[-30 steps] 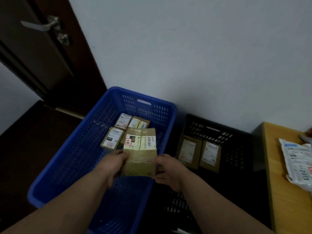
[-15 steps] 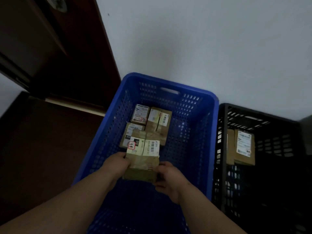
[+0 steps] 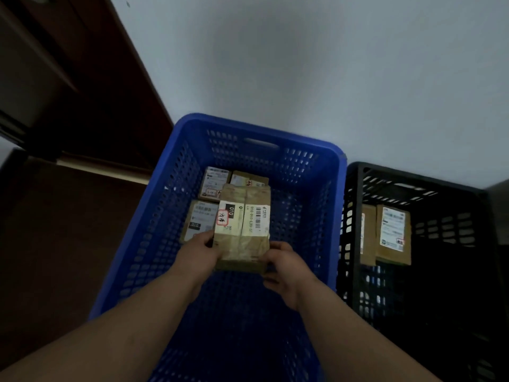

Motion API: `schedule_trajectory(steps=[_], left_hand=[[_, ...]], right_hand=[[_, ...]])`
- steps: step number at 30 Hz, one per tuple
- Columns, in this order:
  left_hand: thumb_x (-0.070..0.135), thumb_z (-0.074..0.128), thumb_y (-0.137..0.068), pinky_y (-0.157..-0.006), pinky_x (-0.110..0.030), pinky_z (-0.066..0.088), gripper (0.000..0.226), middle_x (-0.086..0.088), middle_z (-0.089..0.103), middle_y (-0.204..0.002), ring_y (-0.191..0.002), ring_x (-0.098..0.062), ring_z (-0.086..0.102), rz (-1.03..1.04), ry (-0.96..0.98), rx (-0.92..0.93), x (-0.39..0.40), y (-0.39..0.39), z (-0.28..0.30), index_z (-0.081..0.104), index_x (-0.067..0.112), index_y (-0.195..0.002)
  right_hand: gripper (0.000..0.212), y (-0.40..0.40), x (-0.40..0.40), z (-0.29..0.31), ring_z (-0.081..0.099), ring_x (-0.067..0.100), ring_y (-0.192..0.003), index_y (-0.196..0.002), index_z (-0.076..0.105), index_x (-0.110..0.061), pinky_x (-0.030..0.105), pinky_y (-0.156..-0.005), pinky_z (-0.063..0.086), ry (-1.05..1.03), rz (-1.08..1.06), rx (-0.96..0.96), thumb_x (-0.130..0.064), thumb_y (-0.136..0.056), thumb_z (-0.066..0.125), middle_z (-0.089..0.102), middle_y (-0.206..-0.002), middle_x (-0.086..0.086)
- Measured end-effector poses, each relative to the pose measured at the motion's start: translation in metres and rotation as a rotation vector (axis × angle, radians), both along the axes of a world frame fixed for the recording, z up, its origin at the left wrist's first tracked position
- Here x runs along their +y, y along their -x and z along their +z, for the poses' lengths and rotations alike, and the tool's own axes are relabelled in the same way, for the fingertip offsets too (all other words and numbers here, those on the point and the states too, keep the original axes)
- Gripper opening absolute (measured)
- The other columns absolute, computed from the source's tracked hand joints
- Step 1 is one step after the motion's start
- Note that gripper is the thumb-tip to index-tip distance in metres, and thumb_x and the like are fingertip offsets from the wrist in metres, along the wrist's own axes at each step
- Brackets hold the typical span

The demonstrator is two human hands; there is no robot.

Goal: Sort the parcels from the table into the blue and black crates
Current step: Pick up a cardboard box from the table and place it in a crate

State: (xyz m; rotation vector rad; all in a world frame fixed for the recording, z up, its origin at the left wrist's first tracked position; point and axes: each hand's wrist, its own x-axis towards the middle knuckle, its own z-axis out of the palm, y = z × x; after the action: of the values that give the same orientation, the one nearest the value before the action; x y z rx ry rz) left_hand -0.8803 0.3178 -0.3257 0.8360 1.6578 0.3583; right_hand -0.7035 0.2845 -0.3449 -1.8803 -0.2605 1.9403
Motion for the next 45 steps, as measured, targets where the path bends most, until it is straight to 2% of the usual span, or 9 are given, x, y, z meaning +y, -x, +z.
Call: schedule_trajectory(steps=[3,9,14,24,29,33,35,38,45], left_hand=[[0.009,0.055,-0.094,-0.075,-0.029,0.055,0.039,0.001,0.063,-0.116,-0.096,-0.017,0.063,-0.004,0.040,0.007,-0.004,-0.014,-0.002,0.057,0.025,-0.129],[0.009,0.054,-0.095,-0.055,-0.020,0.052,0.034,0.005,0.066,-0.101,-0.089,-0.015,0.066,0.027,0.144,0.002,-0.021,-0.027,-0.024,0.058,0.020,-0.127],[0.012,0.053,-0.095,-0.068,-0.028,0.057,0.034,0.002,0.066,-0.105,-0.091,-0.017,0.066,0.004,0.168,0.048,-0.024,-0.016,-0.045,0.057,0.019,-0.129],[0.007,0.042,-0.097,-0.078,-0.022,0.045,0.047,-0.003,0.054,-0.136,-0.105,-0.018,0.056,-0.172,-0.029,0.264,0.015,0.018,-0.076,0.048,0.023,-0.140],[0.010,0.043,-0.097,-0.069,-0.023,0.043,0.045,-0.005,0.058,-0.130,-0.094,-0.015,0.054,-0.158,-0.116,0.363,0.056,0.040,-0.090,0.049,0.024,-0.139],[0.004,0.043,-0.095,-0.059,-0.019,0.042,0.042,-0.005,0.064,-0.116,-0.074,-0.003,0.050,-0.119,-0.263,0.401,0.088,0.050,-0.106,0.056,0.020,-0.132],[0.004,0.045,-0.094,-0.069,-0.027,0.053,0.045,-0.006,0.062,-0.120,-0.084,-0.013,0.058,-0.134,-0.256,0.382,0.099,0.050,-0.112,0.052,0.020,-0.135],[0.009,0.048,-0.095,-0.096,-0.041,0.051,0.057,-0.008,0.041,-0.146,-0.122,-0.026,0.050,-0.231,-0.158,0.383,0.104,0.049,-0.125,0.034,0.022,-0.149],[0.004,0.045,-0.098,-0.114,-0.023,0.017,0.059,-0.003,-0.009,-0.162,-0.148,-0.017,0.004,-0.400,-0.148,0.461,0.091,0.049,-0.140,0.021,0.005,-0.152]], right_hand=[[0.031,-0.011,-0.001,-0.001,0.058,0.025,-0.101,-0.118,0.050,-0.029,0.040,-0.088,0.049,0.024,0.015,-0.016,-0.020,-0.088,0.055,0.061,-0.112,0.005],[0.023,-0.022,-0.013,-0.016,0.057,0.027,-0.093,-0.114,0.051,-0.022,0.038,-0.085,0.050,0.126,0.069,-0.027,-0.022,-0.091,0.052,0.060,-0.113,0.012],[0.023,-0.009,-0.020,-0.034,0.056,0.025,-0.088,-0.115,0.050,-0.023,0.040,-0.087,0.050,0.159,0.063,-0.012,-0.022,-0.092,0.050,0.061,-0.111,0.011],[0.043,0.037,0.015,-0.075,0.057,0.020,-0.104,-0.136,0.042,-0.030,0.038,-0.092,0.050,0.089,0.001,-0.037,-0.023,-0.095,0.052,0.056,-0.117,-0.004],[0.053,0.063,0.067,-0.093,0.054,0.023,-0.109,-0.145,0.034,-0.034,0.037,-0.089,0.050,0.013,0.074,-0.043,-0.022,-0.097,0.050,0.051,-0.132,-0.002],[0.057,0.084,0.107,-0.107,0.056,0.015,-0.095,-0.150,0.027,-0.033,0.027,-0.072,0.052,-0.090,0.052,-0.025,-0.018,-0.099,0.047,0.051,-0.113,-0.009],[0.058,0.093,0.121,-0.115,0.057,0.010,-0.084,-0.150,0.029,-0.031,0.018,-0.055,0.049,-0.141,0.051,-0.039,-0.013,-0.099,0.048,0.054,-0.100,-0.012],[0.058,0.100,0.133,-0.131,0.057,0.010,-0.084,-0.149,0.032,-0.030,0.018,-0.059,0.051,-0.179,0.042,-0.066,-0.006,-0.098,0.046,0.053,-0.095,-0.013],[0.057,0.110,0.139,-0.150,0.059,0.020,-0.108,-0.147,0.036,-0.026,0.028,-0.079,0.054,-0.216,0.096,-0.084,-0.007,-0.096,0.051,0.056,-0.133,0.000]])
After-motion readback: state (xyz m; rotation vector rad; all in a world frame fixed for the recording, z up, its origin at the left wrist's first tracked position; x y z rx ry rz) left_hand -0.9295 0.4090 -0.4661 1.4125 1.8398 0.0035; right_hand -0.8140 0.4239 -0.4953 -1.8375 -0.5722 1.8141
